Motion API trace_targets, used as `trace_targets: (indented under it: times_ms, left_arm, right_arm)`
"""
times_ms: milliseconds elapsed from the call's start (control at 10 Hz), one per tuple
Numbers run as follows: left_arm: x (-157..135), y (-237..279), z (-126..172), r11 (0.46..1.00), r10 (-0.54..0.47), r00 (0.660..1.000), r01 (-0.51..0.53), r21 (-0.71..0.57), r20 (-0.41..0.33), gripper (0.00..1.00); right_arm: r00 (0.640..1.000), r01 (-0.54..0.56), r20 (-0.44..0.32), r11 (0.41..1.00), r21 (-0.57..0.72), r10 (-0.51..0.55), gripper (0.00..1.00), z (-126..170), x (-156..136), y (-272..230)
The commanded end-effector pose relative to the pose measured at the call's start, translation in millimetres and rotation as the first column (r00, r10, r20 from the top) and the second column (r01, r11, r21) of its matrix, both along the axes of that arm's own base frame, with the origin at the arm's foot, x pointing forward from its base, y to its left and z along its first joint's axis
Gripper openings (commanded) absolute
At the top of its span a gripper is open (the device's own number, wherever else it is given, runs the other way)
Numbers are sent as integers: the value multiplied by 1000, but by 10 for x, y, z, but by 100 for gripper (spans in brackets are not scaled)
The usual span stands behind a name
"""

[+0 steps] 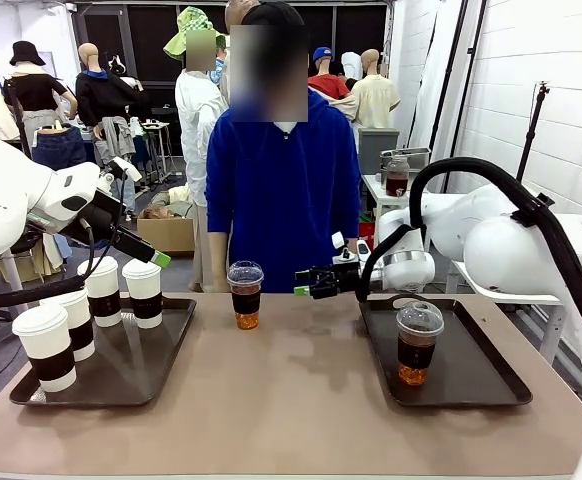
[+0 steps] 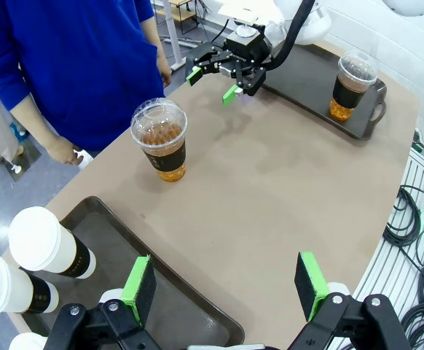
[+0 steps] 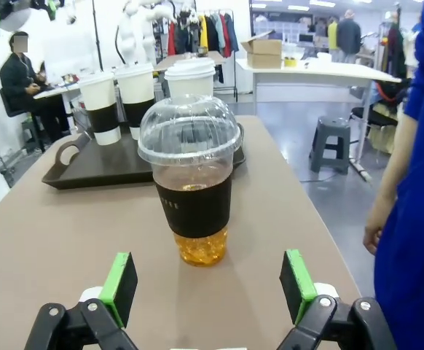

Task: Distribute the coffee onto the tray.
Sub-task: Pick up another iced Americano from the middle of the table and place it on the right Handle tray.

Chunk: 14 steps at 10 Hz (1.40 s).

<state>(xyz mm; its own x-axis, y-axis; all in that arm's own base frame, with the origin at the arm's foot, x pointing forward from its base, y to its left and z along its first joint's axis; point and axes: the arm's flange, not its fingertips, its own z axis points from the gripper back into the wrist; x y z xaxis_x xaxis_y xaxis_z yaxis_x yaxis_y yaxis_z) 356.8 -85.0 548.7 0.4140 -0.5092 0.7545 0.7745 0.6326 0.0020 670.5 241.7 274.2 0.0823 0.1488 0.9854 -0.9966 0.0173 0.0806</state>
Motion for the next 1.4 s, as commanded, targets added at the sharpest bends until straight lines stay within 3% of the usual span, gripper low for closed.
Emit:
trace_targets:
  times_ms: [0,1300]
  left_arm:
    - [1,14,-13,1000,-5,1000,5,-14,-5,100]
    - [1,14,-13,1000,-5,1000,5,-14,-5,100]
  right_arm:
    - [1000,2,23,1000,17,-2,100,-58,85,205]
    - [999,-36,-18,999,25,37,100,-347,113,846]
